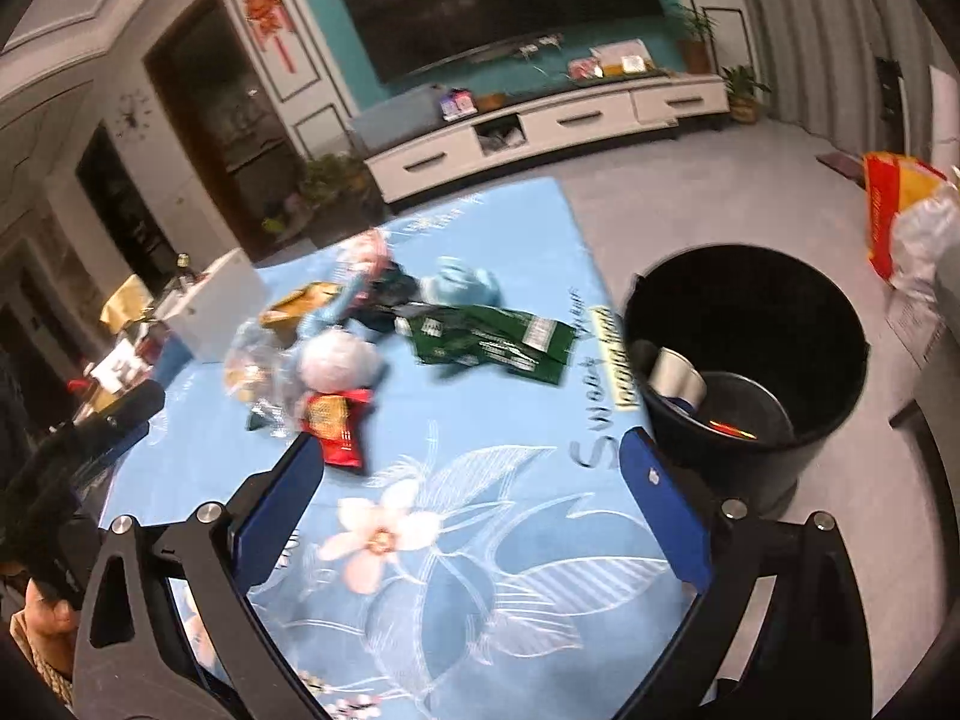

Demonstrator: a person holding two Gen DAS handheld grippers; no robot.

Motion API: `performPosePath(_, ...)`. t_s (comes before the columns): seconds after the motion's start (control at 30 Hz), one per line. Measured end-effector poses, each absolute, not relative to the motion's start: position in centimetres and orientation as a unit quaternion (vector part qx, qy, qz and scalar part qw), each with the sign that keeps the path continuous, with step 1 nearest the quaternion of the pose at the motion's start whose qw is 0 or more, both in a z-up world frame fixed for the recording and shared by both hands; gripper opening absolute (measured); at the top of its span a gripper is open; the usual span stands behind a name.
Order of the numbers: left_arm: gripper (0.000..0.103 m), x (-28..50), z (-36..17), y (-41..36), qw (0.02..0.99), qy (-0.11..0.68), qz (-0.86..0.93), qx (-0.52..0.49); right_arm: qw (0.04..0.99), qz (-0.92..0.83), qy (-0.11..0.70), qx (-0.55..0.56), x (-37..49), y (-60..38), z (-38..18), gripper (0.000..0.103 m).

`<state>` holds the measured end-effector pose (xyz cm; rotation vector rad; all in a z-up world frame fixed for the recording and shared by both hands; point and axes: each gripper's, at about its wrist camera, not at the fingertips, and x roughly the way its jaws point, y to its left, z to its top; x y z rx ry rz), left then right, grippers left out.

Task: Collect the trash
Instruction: 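Move both tools back over the trash pile on the table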

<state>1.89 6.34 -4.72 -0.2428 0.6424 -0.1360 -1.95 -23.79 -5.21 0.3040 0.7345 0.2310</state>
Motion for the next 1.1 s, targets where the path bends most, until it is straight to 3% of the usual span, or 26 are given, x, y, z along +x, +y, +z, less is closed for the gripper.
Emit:
performPosePath(0.17, 0.100, 1.6, -5.1, 8.5, 0.934, 0.334, -0.077, -0.105, 0.921, 0.151, 0.336, 0.126, -1.9, -20.9, -5.0, 0.100)
performPosePath(0.5, 0.100, 0.5, -8.4, 11.2, 0.904, 0.391, -0.103, -0.138, 0.882, 0.212, 0.418, 0.044, -1.2, -14.2, -8.8, 0.100)
performPosePath(0.67, 0.100, 1.4, -10.4, 12.7, 0.896, 0.415, -0.074, -0.139, 0.886, 0.209, 0.414, -0.014, -1.1, -12.7, -9.2, 0.100)
performPosePath(1.1, 0.100, 6.5, -11.1, 14.4, 0.891, 0.403, -0.065, -0.198, 0.882, 0.230, 0.411, 0.030, 3.1, -12.2, -10.1, 0.100)
